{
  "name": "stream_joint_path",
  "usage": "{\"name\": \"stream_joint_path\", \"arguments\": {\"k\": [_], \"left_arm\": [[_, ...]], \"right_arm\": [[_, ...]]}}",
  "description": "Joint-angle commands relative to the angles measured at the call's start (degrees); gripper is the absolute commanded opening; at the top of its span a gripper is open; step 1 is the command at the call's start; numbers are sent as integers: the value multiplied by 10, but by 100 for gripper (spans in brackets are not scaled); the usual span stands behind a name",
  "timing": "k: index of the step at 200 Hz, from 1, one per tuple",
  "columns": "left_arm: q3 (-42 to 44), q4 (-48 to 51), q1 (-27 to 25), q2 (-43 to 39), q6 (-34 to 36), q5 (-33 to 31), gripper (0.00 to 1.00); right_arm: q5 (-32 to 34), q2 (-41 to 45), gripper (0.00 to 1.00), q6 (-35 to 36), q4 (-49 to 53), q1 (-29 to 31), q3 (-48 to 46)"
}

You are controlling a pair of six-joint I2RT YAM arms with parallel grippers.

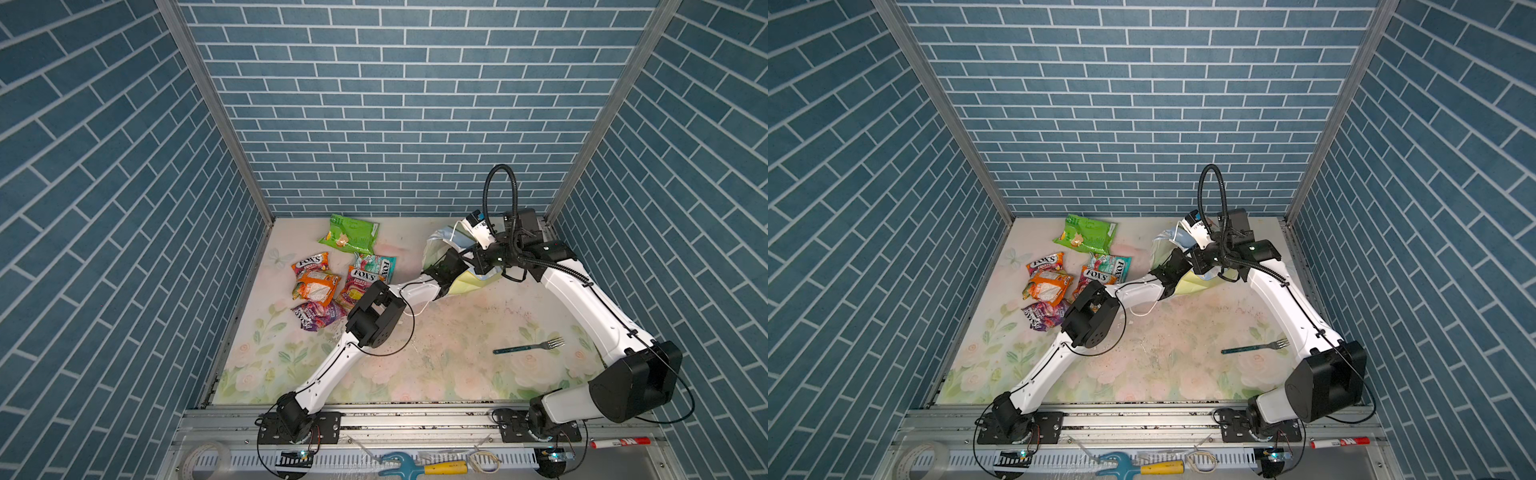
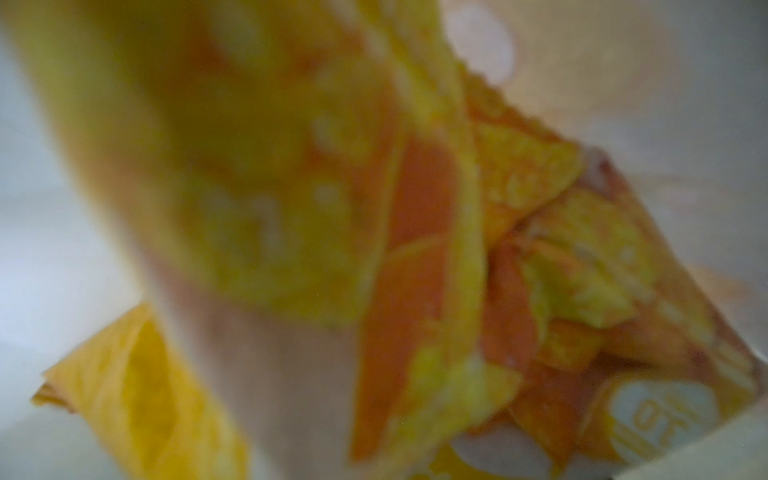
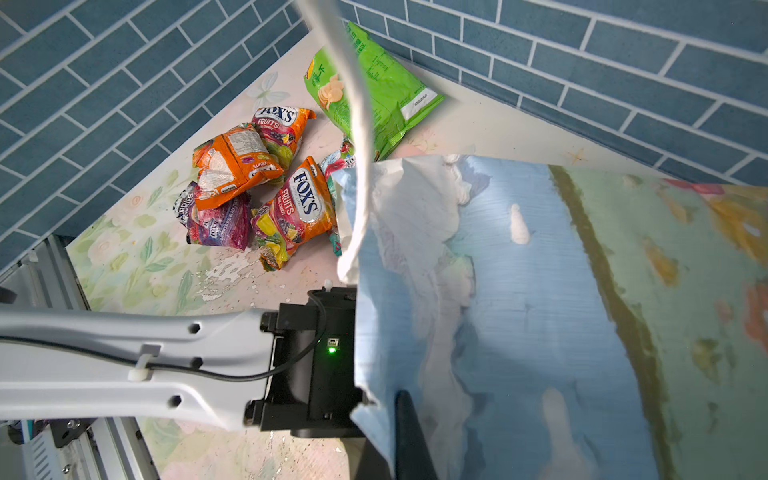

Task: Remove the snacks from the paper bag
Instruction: 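Grip the yellow chip packet with the left gripper and lift it upward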

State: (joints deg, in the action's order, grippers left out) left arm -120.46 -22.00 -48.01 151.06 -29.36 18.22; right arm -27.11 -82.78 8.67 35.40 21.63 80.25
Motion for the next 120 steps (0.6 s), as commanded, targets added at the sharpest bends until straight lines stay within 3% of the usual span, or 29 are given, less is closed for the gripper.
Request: {"name": "stream_joint_path", "arguments": {"k": [1, 44, 86, 120], "left_arm": [[-41, 30, -6, 21, -2, 59, 100], [-46, 48, -3, 21, -13, 71, 100], [-40, 42, 26, 30, -94, 93, 100], [-60, 112, 32, 26, -42, 105, 100]], "right_arm": [[-78, 3, 0, 26, 26, 17, 14], [-85, -4, 0, 36, 40, 18, 16], [-62, -3, 0, 54, 62, 19, 21], [-13, -17, 0, 80, 97, 28, 41]]}}
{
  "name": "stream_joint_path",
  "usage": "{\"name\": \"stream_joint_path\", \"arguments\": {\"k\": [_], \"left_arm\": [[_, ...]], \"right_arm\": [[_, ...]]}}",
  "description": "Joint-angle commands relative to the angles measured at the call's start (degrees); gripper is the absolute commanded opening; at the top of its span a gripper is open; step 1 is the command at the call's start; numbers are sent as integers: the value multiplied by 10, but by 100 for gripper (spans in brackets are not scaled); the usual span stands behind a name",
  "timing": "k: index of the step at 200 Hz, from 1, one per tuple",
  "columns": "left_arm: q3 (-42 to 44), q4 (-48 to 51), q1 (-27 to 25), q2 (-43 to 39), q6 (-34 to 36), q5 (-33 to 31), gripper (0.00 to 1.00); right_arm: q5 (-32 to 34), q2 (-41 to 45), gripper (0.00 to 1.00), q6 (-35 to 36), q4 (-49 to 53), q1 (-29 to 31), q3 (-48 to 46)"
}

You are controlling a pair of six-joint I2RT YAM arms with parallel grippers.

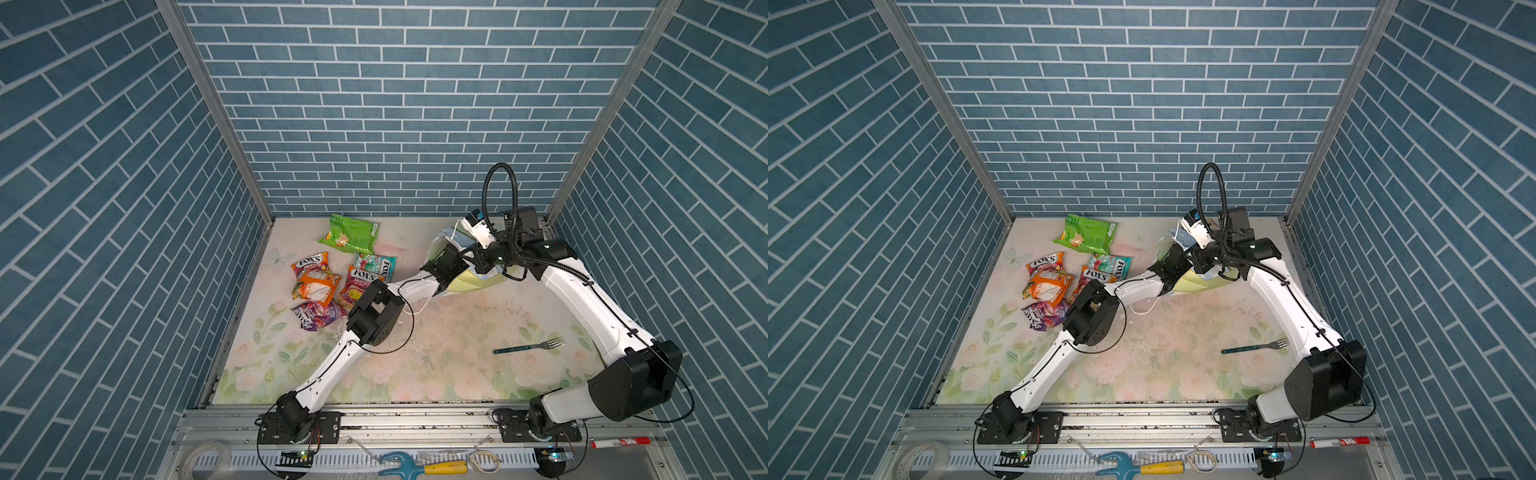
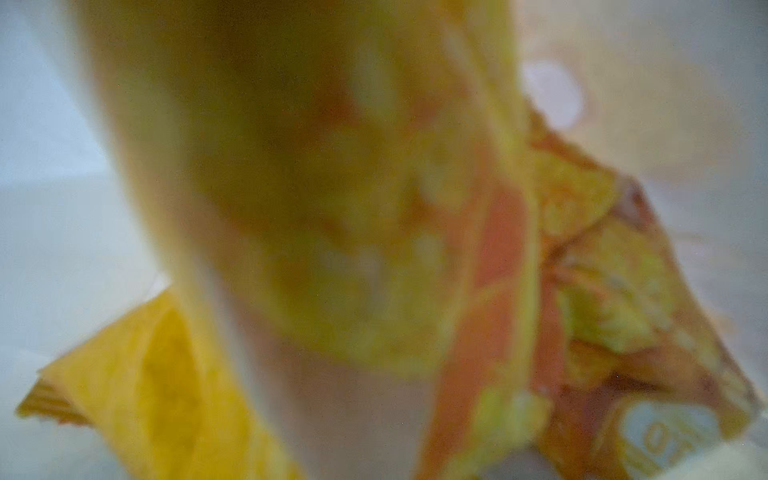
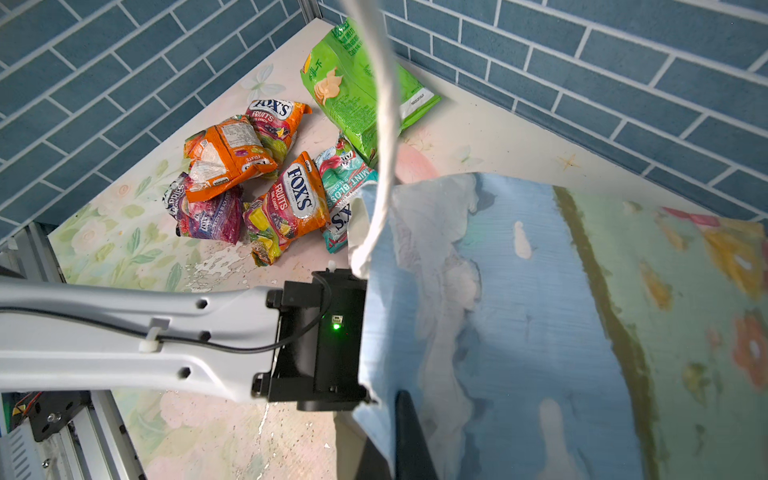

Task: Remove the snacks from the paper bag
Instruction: 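Grip the yellow chip packet with the left gripper and lift it upward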

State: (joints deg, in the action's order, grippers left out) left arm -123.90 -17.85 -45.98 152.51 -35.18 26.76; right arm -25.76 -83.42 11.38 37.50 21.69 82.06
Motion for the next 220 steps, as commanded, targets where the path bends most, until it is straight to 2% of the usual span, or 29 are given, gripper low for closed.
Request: {"name": "stream_joint_path", "arguments": {"k": [1, 45, 84, 106, 131, 161, 176, 202, 220], "left_arm": [[-26, 72, 12, 12, 17, 20, 100], [20, 76, 15, -7, 20, 32, 100], [17, 119, 15, -9, 48, 44, 99], [33, 106, 15, -18, 45, 75, 100], [45, 54, 14, -13, 11, 99, 100], [29, -54, 7, 18, -86, 104, 100], [15, -65, 0, 31, -105, 85, 100], [-19, 0, -10, 42, -88, 23, 99], [-29, 53, -11, 44, -82, -44, 80]], "right_arm": [[-25, -11, 0, 54, 77, 28, 23], [41, -2, 0, 63, 68, 39, 26], [119, -23, 0, 94, 103, 69, 62], [127, -42, 0, 98, 121, 80, 82], [114, -42, 0, 95, 102, 83, 77], [96, -47, 0, 86, 84, 85, 71], [94, -47, 0, 83, 78, 85, 67], [73, -31, 0, 69, 57, 85, 55], [63, -15, 0, 58, 41, 84, 44]]}}
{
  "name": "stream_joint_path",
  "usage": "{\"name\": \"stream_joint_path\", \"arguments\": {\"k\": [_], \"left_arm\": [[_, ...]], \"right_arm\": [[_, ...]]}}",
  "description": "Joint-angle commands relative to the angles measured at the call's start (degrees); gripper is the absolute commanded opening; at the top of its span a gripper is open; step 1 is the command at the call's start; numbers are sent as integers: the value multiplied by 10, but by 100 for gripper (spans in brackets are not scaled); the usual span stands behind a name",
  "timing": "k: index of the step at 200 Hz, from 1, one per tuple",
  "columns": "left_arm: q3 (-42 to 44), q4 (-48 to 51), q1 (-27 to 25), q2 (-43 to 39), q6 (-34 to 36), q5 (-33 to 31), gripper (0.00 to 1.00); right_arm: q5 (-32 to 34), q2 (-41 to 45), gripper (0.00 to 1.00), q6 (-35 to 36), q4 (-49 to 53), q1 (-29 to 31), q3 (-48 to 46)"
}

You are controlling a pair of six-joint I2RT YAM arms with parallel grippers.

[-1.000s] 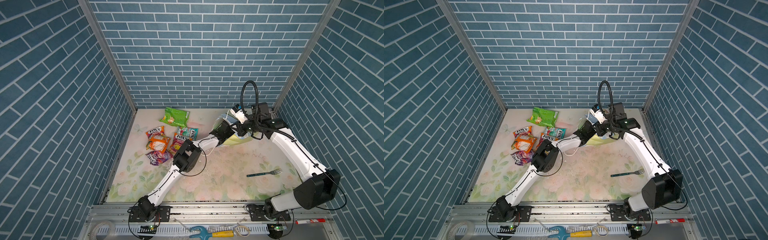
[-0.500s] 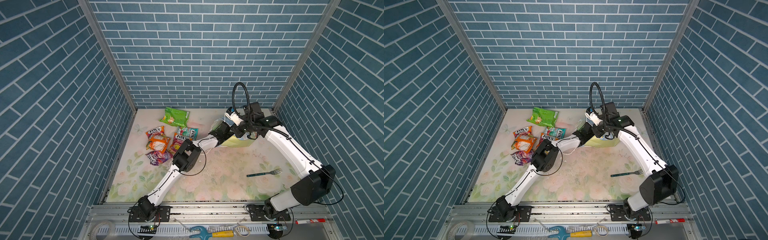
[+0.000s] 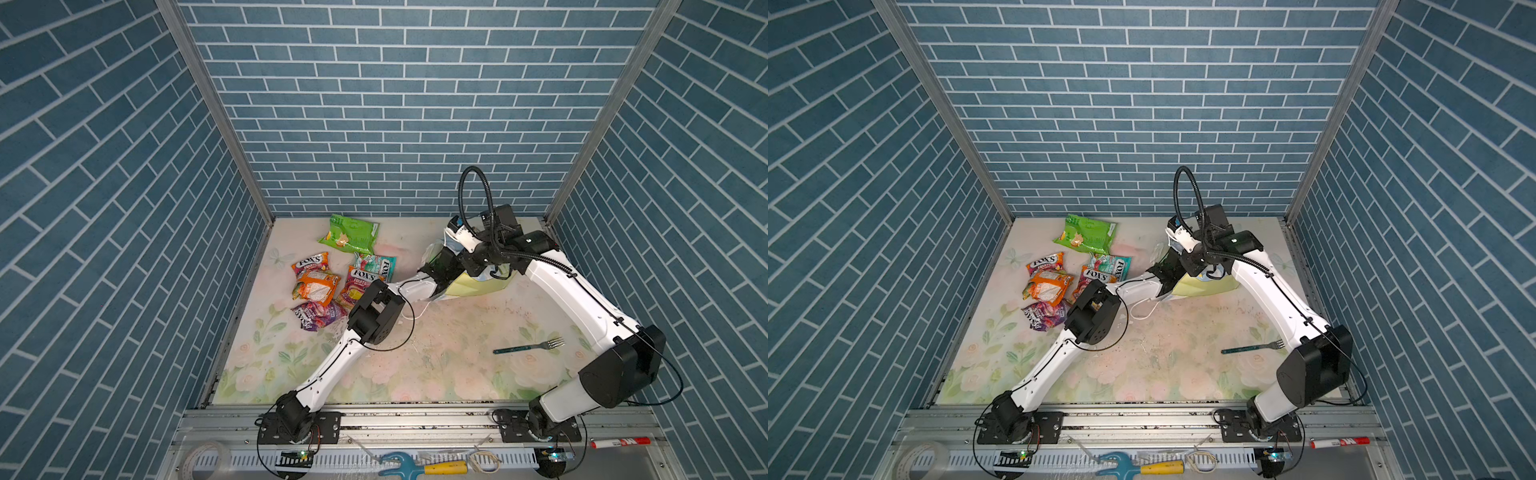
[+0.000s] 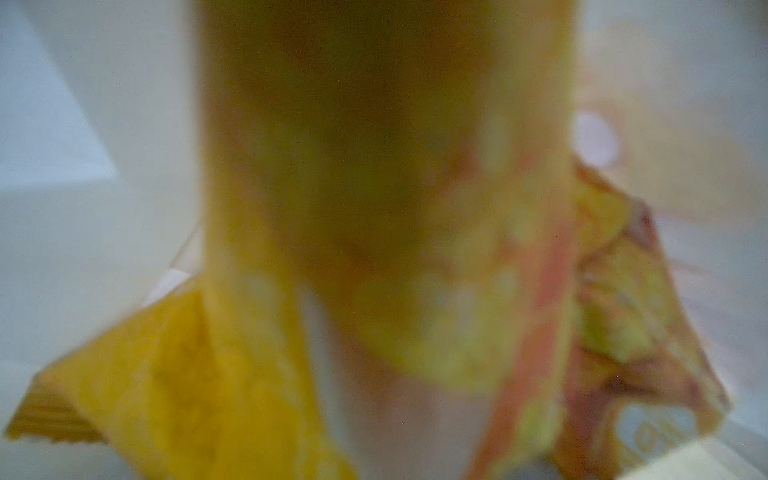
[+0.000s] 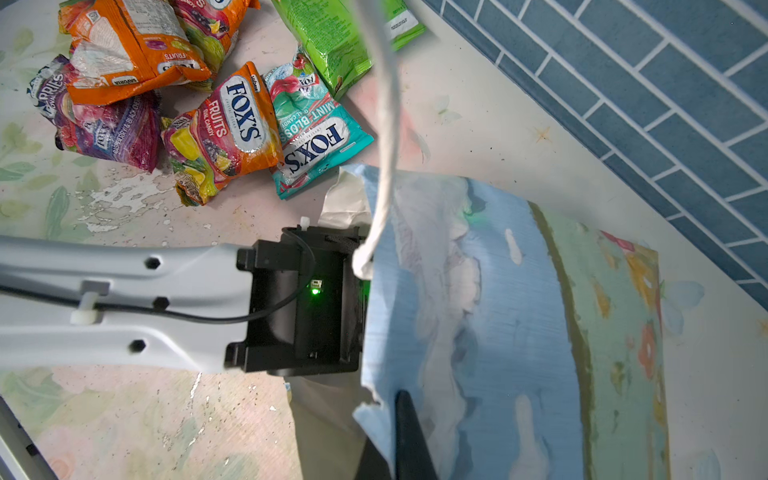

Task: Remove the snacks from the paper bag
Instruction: 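Grip the yellow chip packet with the left gripper and lift it upward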

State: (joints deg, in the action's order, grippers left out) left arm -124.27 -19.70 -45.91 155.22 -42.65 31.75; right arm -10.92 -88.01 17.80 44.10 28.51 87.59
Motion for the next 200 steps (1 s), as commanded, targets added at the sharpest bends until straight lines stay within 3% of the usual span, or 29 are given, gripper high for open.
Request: {"name": "stream_joint_path", "arguments": {"k": [1, 20, 35, 59, 129, 174, 200], "left_arm": [[-26, 72, -12, 16, -7, -96, 79], [-19, 74, -10, 11, 1, -119, 48], [17, 49, -9, -14, 15, -137, 30], [89, -9, -9, -62, 52, -148, 17], [154, -33, 0, -112, 58, -142, 6], [187, -58, 15, -123, 20, -133, 8], [199, -58, 23, -130, 19, -123, 0]], "right_arm": [[-86, 32, 0, -6, -26, 16, -12], [-84, 42, 0, -9, -26, 16, -20], [-79, 51, 0, -11, -26, 16, -33], [-65, 58, 0, -13, -26, 15, -52], [-49, 64, 0, -35, -51, 15, -79], [-4, 78, 0, -64, -97, 15, -118], [14, 92, 0, -76, -133, 16, -150]]}}
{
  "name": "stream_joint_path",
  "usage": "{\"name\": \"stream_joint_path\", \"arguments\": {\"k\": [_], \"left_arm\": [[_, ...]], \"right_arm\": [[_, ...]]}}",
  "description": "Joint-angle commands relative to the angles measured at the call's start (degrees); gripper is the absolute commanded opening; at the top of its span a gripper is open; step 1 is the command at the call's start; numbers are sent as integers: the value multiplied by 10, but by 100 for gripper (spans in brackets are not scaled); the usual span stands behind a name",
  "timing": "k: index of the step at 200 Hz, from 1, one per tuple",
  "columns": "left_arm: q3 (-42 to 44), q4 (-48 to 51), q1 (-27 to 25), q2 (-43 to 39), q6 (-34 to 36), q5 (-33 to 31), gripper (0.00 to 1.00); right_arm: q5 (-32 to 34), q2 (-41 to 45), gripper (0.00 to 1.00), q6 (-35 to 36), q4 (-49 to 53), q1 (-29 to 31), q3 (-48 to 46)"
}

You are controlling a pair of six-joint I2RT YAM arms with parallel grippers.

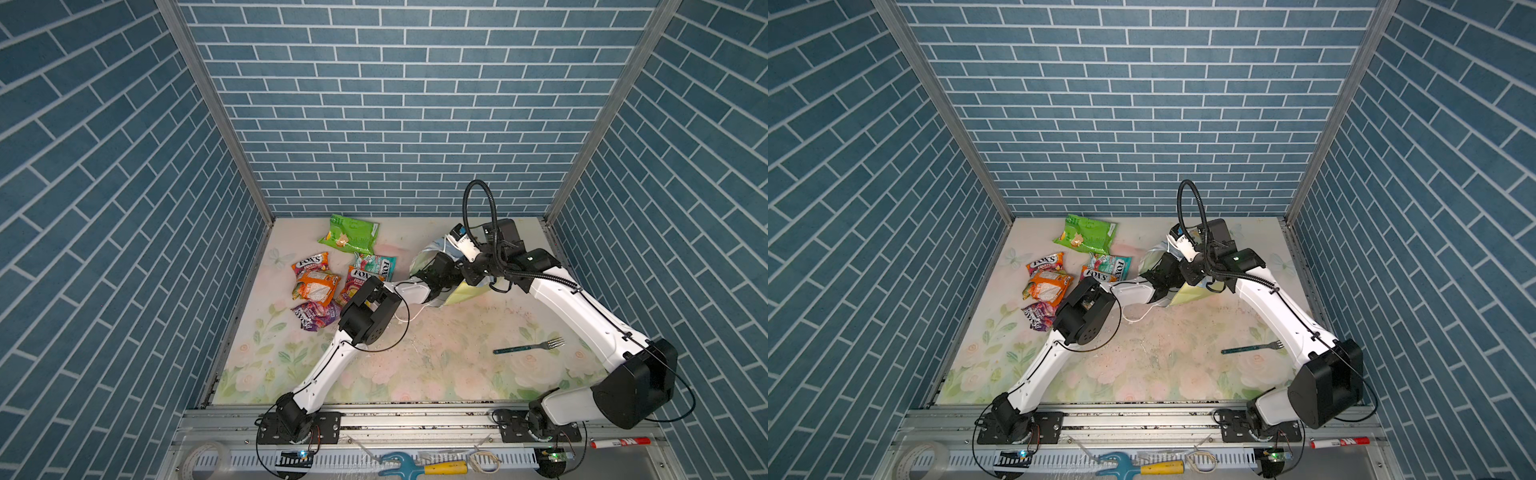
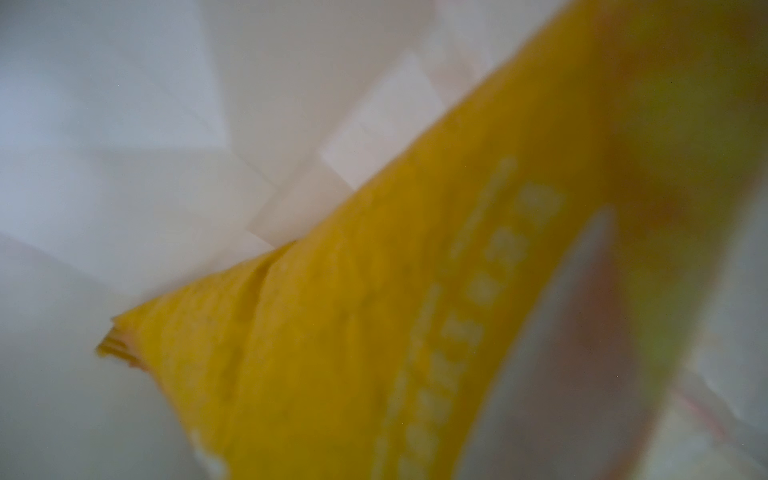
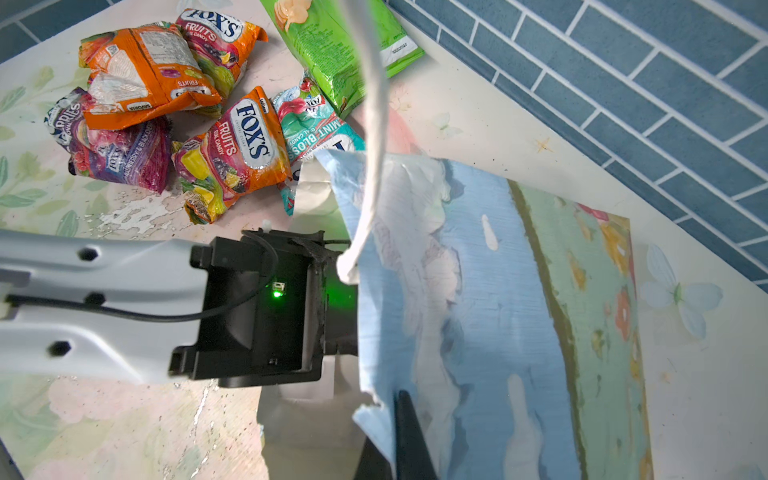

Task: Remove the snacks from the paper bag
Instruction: 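Grip the yellow chip packet with the left gripper and lift it upward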

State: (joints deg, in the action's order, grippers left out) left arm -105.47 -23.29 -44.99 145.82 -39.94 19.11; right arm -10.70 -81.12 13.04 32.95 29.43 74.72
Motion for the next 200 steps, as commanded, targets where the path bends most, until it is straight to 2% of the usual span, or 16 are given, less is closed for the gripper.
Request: {"name": "stream_joint_path", "arguments": {"k": [1, 96, 200], "left_arm": [[12, -23, 14, -36, -9, 3, 0], [46, -5, 18, -87, 11, 14, 0], [118, -21, 31, -154, 16, 1, 0]], "right_arm": [[12, 23, 0, -29, -22, 7, -21], [97, 31, 0, -89, -117, 7, -93], [108, 30, 0, -89, -113, 6, -97]]}}
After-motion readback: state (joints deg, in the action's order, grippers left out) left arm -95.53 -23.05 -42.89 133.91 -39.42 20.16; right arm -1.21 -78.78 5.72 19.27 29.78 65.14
